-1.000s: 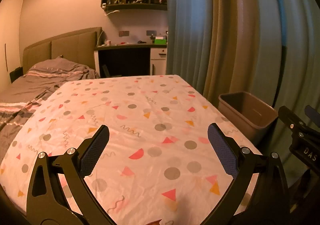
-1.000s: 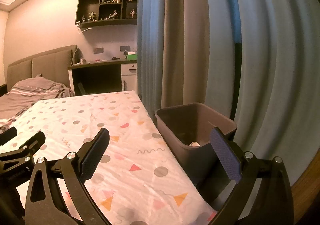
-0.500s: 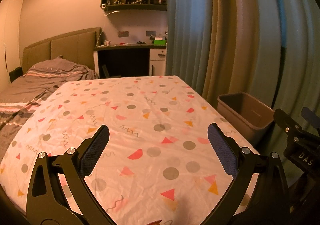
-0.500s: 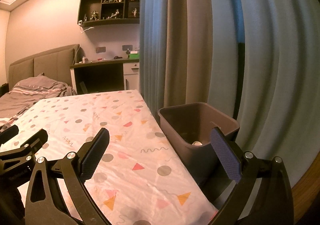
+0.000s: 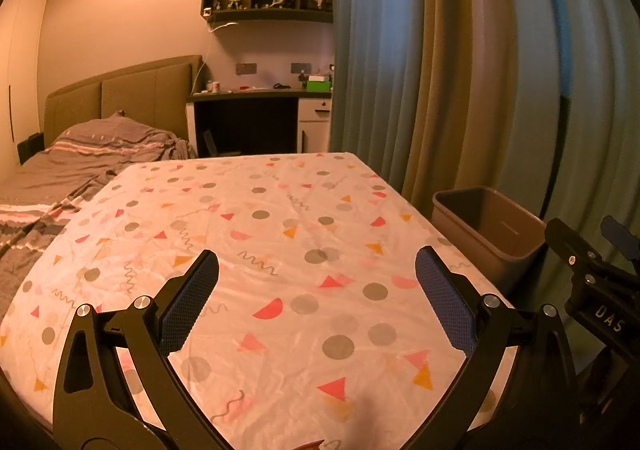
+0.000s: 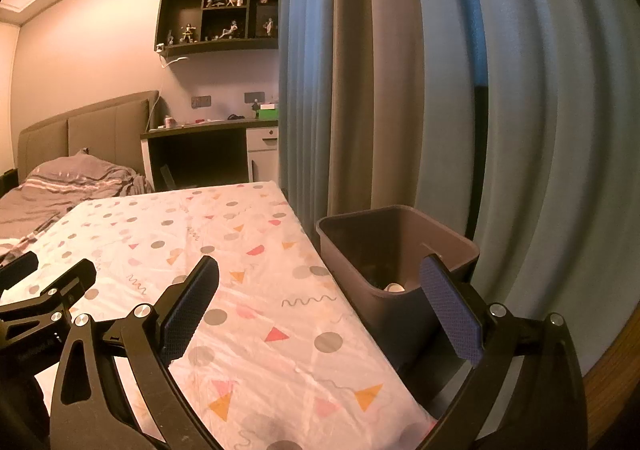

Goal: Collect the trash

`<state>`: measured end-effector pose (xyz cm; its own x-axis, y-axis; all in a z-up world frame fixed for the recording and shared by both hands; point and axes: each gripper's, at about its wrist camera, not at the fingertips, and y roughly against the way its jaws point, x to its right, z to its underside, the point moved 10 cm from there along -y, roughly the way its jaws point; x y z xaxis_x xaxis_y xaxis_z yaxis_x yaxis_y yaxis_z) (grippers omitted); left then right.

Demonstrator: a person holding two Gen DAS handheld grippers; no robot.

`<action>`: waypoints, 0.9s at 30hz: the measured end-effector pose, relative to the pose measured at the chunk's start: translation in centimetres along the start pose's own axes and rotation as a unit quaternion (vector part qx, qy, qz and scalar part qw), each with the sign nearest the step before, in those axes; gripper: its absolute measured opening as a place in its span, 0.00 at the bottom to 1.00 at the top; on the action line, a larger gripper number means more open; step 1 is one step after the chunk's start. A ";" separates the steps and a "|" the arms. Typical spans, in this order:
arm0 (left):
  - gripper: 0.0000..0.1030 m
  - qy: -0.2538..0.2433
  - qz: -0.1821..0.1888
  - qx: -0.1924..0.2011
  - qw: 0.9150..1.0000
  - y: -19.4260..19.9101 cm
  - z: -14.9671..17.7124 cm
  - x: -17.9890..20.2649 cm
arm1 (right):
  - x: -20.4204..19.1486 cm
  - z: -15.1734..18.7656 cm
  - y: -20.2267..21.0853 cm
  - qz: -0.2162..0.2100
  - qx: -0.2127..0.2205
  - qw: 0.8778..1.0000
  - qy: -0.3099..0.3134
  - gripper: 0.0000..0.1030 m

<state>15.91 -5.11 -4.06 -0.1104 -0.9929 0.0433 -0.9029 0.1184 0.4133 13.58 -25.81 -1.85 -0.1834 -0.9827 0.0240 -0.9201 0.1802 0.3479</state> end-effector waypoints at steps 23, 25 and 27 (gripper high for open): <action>0.89 0.003 0.000 0.005 1.000 0.1 -0.4 0.9 | 0.1 0.0 0.0 0.000 0.000 1.000 -0.001 0.94; 0.81 0.004 -0.001 0.004 1.000 0.1 -0.3 0.9 | 0.1 0.0 0.0 0.000 0.000 1.000 -0.001 0.94; 0.76 0.004 0.000 0.004 1.000 0.1 -0.5 1.4 | 0.0 0.0 0.0 0.000 0.000 1.000 -0.002 0.94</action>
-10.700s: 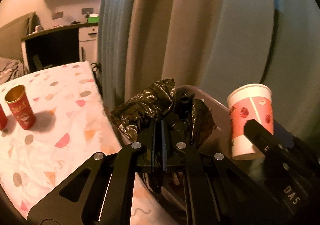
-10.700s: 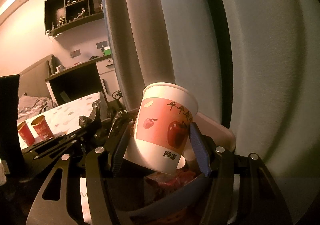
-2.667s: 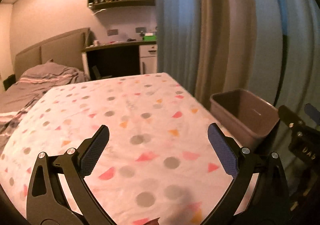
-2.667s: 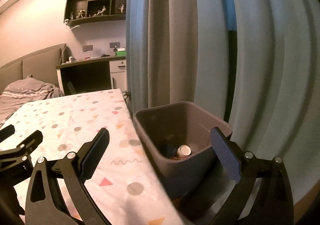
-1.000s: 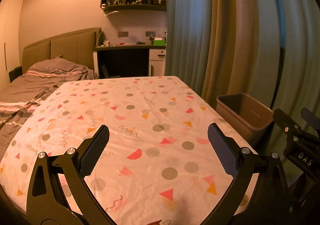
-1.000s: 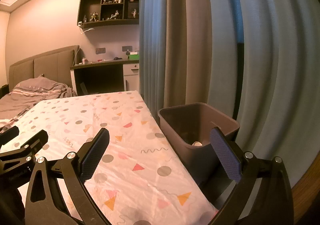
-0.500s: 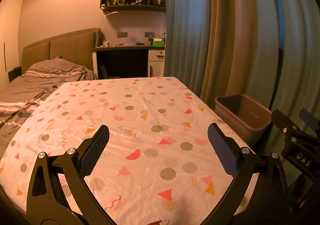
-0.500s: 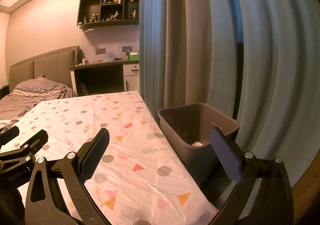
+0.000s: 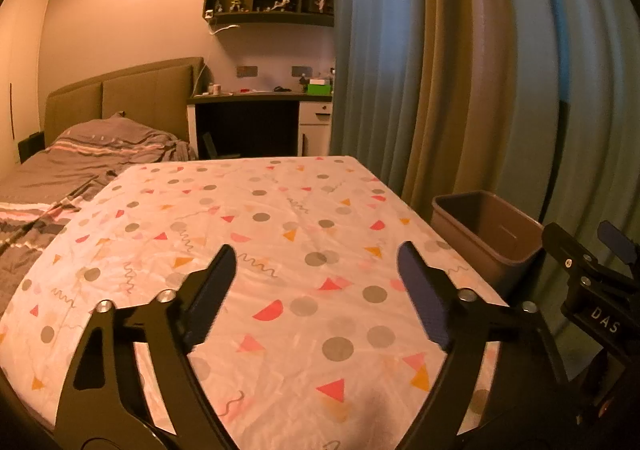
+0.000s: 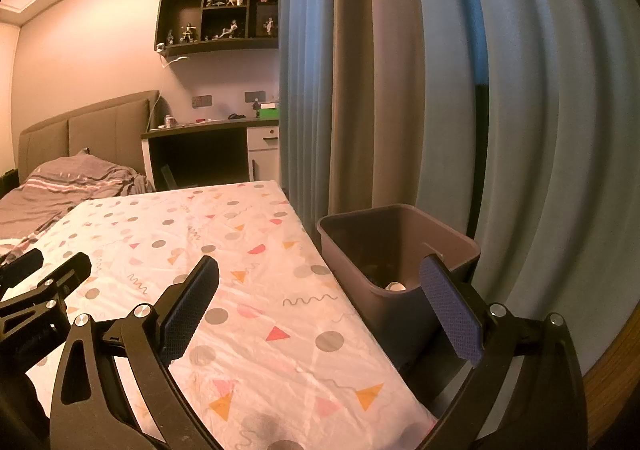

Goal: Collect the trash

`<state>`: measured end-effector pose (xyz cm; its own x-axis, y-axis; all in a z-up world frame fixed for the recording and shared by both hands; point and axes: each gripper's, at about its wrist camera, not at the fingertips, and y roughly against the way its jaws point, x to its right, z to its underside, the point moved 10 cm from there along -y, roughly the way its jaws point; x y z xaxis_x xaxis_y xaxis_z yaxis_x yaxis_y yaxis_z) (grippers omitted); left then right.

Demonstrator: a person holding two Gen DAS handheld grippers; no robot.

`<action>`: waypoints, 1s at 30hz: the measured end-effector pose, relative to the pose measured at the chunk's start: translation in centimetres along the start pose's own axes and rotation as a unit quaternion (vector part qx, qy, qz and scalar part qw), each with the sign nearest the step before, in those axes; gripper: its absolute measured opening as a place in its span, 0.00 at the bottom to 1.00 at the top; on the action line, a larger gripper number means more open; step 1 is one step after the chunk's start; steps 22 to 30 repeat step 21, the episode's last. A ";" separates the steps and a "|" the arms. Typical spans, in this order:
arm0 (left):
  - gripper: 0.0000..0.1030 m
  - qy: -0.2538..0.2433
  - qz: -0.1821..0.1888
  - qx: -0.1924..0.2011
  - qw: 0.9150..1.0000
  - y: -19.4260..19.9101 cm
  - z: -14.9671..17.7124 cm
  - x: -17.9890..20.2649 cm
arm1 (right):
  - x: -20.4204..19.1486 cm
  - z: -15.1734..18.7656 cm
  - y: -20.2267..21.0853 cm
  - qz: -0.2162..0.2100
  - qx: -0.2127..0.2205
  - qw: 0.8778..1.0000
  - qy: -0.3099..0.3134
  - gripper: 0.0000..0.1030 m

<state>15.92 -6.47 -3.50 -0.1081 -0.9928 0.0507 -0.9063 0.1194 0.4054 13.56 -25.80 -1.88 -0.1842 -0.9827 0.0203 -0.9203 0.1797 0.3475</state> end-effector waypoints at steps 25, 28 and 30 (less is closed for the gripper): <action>0.87 0.002 0.002 0.004 1.000 -0.1 -0.7 0.5 | -0.1 -1.0 0.2 0.000 0.007 1.000 -0.007 0.94; 0.87 0.002 0.002 0.004 1.000 -0.1 -0.7 0.5 | -0.1 -1.0 0.2 0.000 0.007 1.000 -0.007 0.94; 0.87 0.002 0.002 0.004 1.000 -0.1 -0.7 0.5 | -0.1 -1.0 0.2 0.000 0.007 1.000 -0.007 0.94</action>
